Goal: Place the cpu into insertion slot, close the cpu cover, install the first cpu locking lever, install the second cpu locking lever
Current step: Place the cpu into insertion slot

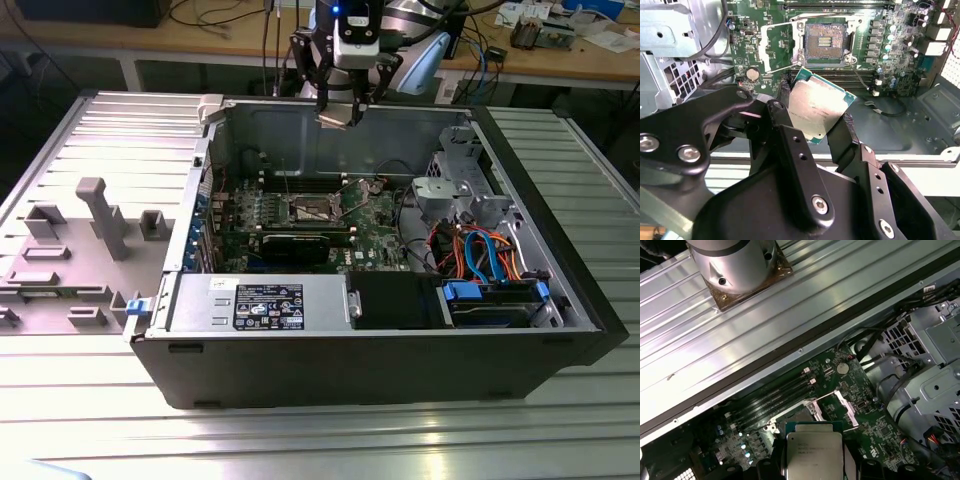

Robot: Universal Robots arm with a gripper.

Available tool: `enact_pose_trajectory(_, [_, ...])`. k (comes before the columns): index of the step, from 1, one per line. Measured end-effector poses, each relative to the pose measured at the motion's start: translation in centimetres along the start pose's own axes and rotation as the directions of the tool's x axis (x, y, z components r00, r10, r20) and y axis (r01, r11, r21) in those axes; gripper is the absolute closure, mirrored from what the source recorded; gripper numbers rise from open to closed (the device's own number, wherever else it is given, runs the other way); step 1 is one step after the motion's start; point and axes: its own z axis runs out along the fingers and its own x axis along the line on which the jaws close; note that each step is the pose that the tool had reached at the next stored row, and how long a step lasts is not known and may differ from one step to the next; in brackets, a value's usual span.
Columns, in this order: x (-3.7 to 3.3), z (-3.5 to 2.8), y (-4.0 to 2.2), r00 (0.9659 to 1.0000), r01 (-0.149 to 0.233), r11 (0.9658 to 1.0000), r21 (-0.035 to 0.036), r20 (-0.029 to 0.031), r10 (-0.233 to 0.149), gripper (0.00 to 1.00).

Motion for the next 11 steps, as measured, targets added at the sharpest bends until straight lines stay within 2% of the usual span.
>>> enact_pose_trajectory(4, [0.0, 0.02, 0.0, 0.9994, -0.033, 0.9994, -0.0007, 0.0028, 0.033, 0.45])
enact_pose_trajectory(11, [0.39, 0.02, -0.25, 0.9993, -0.037, 0.9993, -0.0008, 0.0031, 0.037, 0.45])
